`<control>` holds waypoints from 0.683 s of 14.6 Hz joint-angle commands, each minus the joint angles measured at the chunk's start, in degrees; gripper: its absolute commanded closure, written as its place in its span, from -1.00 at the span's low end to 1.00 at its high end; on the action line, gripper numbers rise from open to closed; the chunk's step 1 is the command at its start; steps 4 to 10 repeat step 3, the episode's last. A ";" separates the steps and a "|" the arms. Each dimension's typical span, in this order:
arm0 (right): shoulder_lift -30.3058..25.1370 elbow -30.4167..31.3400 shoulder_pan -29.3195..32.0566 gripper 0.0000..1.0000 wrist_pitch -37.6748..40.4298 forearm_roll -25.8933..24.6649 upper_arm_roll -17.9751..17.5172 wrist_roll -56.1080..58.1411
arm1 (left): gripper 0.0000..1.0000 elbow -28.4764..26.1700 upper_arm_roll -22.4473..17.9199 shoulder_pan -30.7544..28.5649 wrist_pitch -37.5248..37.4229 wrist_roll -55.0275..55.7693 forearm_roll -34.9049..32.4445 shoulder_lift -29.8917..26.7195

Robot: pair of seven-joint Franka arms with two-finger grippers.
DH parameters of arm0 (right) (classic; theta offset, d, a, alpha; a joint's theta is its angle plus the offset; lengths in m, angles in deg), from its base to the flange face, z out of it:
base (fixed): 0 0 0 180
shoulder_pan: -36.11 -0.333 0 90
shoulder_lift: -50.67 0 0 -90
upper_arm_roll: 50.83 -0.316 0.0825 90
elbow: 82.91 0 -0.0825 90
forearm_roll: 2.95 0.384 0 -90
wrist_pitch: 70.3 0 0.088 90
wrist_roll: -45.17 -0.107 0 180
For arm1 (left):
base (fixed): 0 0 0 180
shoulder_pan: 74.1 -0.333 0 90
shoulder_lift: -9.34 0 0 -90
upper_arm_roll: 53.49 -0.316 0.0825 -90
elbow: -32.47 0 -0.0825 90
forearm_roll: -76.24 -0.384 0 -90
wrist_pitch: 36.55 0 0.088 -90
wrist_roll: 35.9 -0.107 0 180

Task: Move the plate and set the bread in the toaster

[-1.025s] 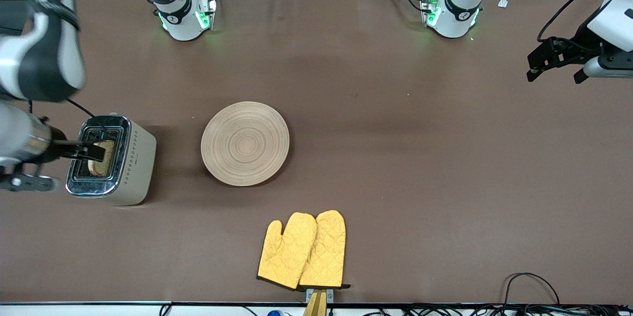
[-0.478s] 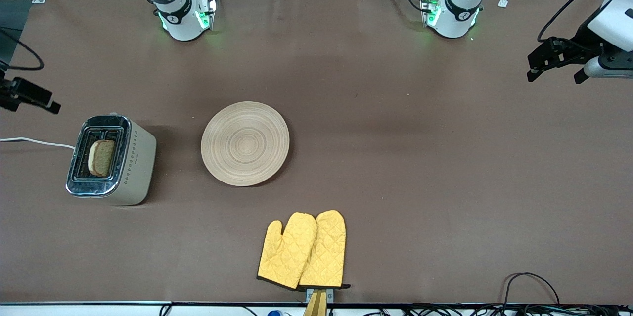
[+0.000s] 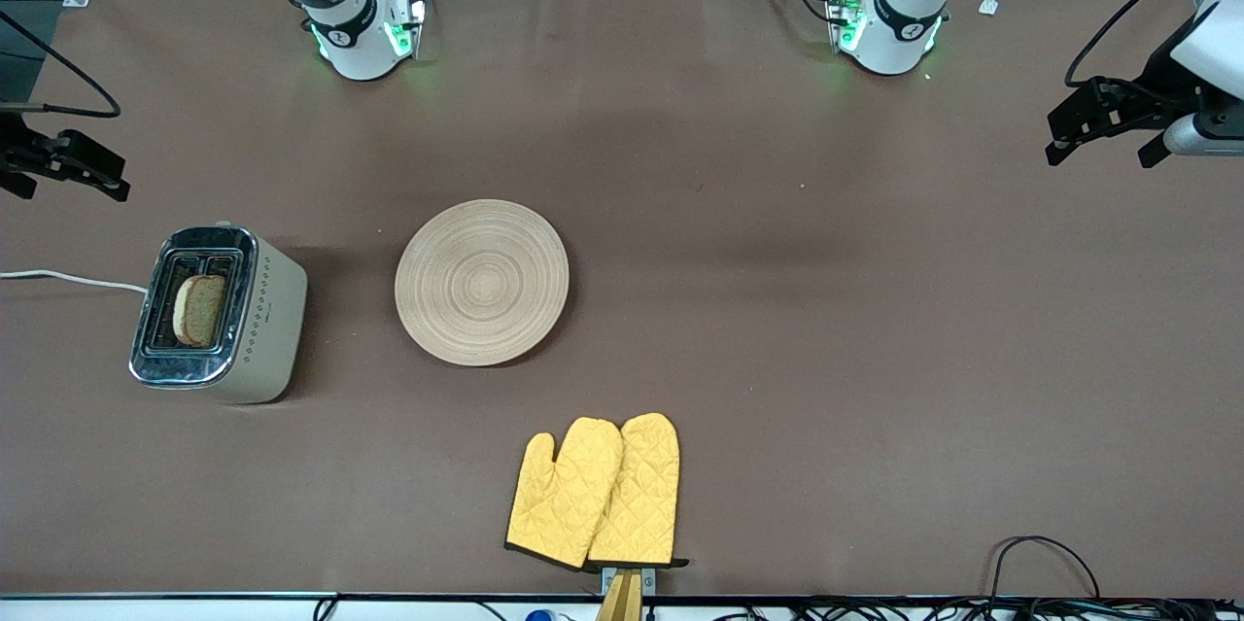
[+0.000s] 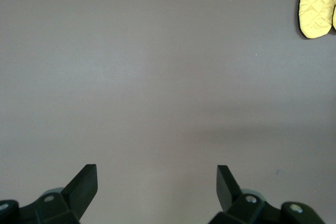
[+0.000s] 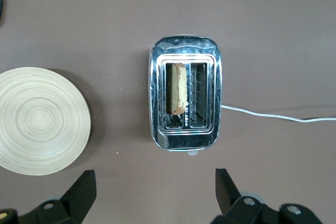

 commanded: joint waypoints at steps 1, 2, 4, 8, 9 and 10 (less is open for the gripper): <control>-1.48 1.87 -1.31 -1.00 -1.03 -0.90 -0.04 0.49 | -1.00 0.80 -0.13 -0.14 0.35 -0.45 0.65 0.43; -1.48 1.96 -1.58 -1.00 -0.86 -0.90 -0.04 0.49 | -1.00 1.15 -0.13 0.03 0.35 -0.36 0.04 0.61; -1.48 1.88 -1.49 -1.00 -0.86 -0.81 0.05 0.49 | -1.00 2.98 -0.13 0.21 0.09 0.07 -0.23 1.74; -1.48 1.88 -1.49 -1.00 -0.86 -0.81 0.05 0.49 | -1.00 2.98 -0.13 0.21 0.09 0.07 -0.23 1.74; -1.48 1.88 -1.49 -1.00 -0.86 -0.81 0.05 0.49 | -1.00 2.98 -0.13 0.21 0.09 0.07 -0.23 1.74; -1.48 1.88 -1.49 -1.00 -0.86 -0.81 0.05 0.49 | -1.00 2.98 -0.13 0.21 0.09 0.07 -0.23 1.74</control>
